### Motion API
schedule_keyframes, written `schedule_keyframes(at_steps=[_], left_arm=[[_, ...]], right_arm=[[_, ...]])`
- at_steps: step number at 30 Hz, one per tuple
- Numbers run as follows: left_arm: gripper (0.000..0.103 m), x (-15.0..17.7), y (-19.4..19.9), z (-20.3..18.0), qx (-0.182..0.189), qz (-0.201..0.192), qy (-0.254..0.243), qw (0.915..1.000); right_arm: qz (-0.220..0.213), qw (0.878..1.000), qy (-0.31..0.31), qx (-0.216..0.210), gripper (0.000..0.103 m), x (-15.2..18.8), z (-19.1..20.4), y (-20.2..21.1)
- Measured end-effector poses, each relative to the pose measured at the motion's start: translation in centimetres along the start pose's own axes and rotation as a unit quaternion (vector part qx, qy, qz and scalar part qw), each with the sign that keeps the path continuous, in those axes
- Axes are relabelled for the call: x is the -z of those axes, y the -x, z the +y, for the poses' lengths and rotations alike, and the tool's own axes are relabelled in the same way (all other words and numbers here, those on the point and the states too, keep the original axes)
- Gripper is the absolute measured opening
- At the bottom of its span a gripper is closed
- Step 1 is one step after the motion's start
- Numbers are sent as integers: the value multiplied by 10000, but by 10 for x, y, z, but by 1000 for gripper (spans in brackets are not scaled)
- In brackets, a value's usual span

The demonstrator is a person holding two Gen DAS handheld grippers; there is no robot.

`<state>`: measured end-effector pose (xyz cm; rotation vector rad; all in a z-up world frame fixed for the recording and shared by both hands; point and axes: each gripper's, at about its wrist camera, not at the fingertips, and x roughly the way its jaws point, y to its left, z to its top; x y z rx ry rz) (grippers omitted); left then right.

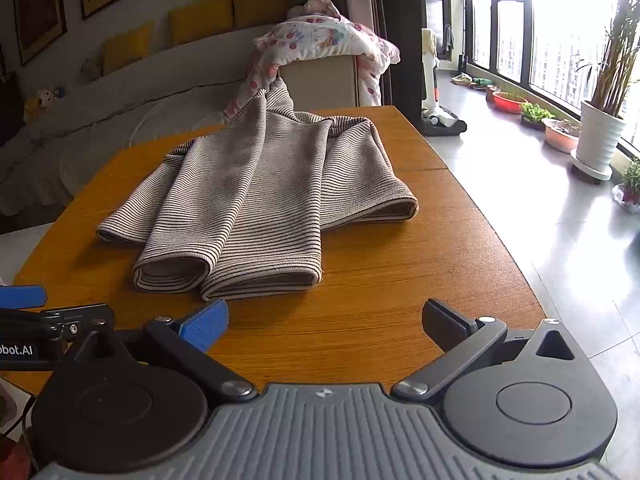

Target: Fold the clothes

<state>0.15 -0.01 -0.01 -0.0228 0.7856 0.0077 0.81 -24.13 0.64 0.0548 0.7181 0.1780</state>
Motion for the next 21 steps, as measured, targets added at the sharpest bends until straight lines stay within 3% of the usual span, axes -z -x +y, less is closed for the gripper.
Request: schedule_keyframes(at_steps=[12, 21], left_arm=[[103, -9, -9, -1, 256, 308, -141, 9991], [103, -3, 1, -10, 279, 318, -159, 9990]], right_arm=[[112, 9999, -5, -11, 103, -2, 0, -1], [219, 9998, 2, 6, 103, -1, 1, -5]])
